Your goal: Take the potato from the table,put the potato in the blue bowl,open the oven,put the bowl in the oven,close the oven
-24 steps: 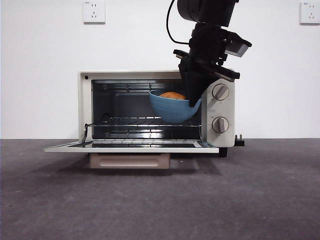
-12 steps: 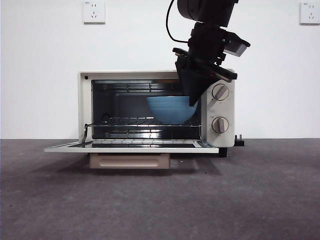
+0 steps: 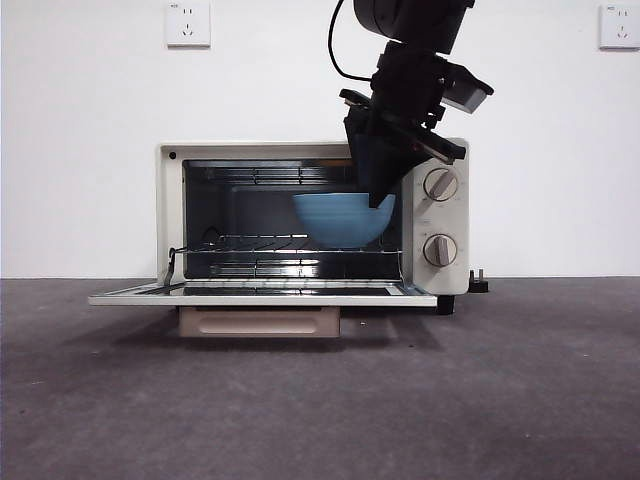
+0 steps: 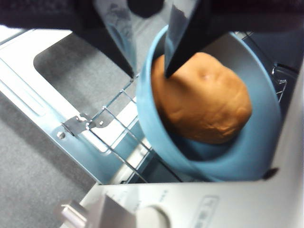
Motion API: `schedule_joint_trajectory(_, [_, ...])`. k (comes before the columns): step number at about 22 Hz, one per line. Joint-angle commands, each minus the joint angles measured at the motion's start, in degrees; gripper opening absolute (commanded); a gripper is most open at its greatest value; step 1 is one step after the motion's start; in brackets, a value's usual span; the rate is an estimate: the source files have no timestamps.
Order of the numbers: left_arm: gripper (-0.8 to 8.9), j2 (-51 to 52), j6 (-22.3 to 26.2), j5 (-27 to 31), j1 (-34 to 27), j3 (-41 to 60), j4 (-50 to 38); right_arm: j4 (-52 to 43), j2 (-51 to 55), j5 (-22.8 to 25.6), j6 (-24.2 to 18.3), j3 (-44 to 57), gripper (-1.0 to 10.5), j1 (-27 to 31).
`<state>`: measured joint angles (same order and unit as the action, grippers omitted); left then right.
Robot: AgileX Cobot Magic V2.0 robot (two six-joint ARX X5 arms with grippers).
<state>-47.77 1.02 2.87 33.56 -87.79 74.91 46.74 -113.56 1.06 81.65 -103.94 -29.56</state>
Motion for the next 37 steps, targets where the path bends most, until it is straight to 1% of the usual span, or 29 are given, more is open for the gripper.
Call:
schedule_joint_trajectory(1, [-0.05,0.2,-0.6,0.1,0.2,0.0,-0.2,-0.3,-0.5,0.5,-2.1,-1.2,1.0,-0.2])
schedule_joint_trajectory(7, [-0.06,0.2,-0.6,0.1,0.2,0.0,-0.2,2.1,-0.5,0.7,-6.3,-5.4,1.0,-0.5])
schedule_joint_trajectory(12, [-0.05,0.2,-0.7,0.1,0.2,0.0,-0.2,6.1,-0.5,1.5,-7.0,-8.0,1.0,-0.5])
schedule_joint_trajectory(14, [-0.06,0.2,-0.9,0.1,0.2,0.0,-0.2,7.5,-0.5,1.6,-7.8,-9.0,1.0,-0.5])
schedule_joint_trajectory(19, [-0.05,0.0,-0.9,0.2,0.2,0.0,-0.7,10.5,-0.4,1.6,-14.8,-12.7,1.0,-0.9])
schedule_joint_trajectory(20, [-0.06,0.0,-0.9,0.2,0.2,0.0,-0.9,11.9,-0.3,1.6,-16.6,-14.1,0.9,-0.9])
schedule_joint_trajectory(22, [-0.05,-0.5,-0.9,0.2,0.2,0.0,-0.9,14.8,-0.2,1.6,-22.1,-17.2,0.9,-1.2])
schedule_joint_trajectory(24, [-0.05,-1.2,-0.9,0.2,0.2,0.0,-0.9,18.9,0.1,3.1,-31.6,-20.9,0.9,-2.3])
schedule_joint_trajectory(25, [-0.05,-1.5,-0.9,0.2,0.2,0.0,-0.9,21.4,0.4,5.0,-35.7,-22.5,0.8,-2.9])
schedule_joint_trajectory(27, [-0.05,-2.6,-0.8,0.2,0.2,0.0,-0.9,27.1,1.6,12.3,-43.1,-25.3,-0.2,-5.1])
schedule_joint_trajectory(29, [-0.05,-3.7,-0.8,0.1,0.2,0.0,-1.0,30.0,3.5,18.8,-48.7,-25.7,-0.1,-7.8])
schedule_joint_trajectory(30, [-0.05,-4.3,-0.9,0.1,0.2,0.0,-1.2,30.5,4.7,20.5,-51.0,-25.6,-0.1,-9.0])
schedule_joint_trajectory(31, [-0.05,-4.9,-0.9,0.1,0.2,0.0,-1.3,30.7,5.7,21.1,-52.4,-25.6,-0.1,-10.0])
schedule_joint_trajectory(34, [-0.05,-7.0,-1.0,0.2,0.2,0.0,-1.9,30.4,9.7,20.9,-57.3,-25.6,-0.1,-13.0])
schedule_joint_trajectory(37, [-0.05,-8.7,-1.0,0.2,-0.2,0.0,-2.7,31.6,13.9,22.2,-62.8,-25.6,-0.1,-16.5])
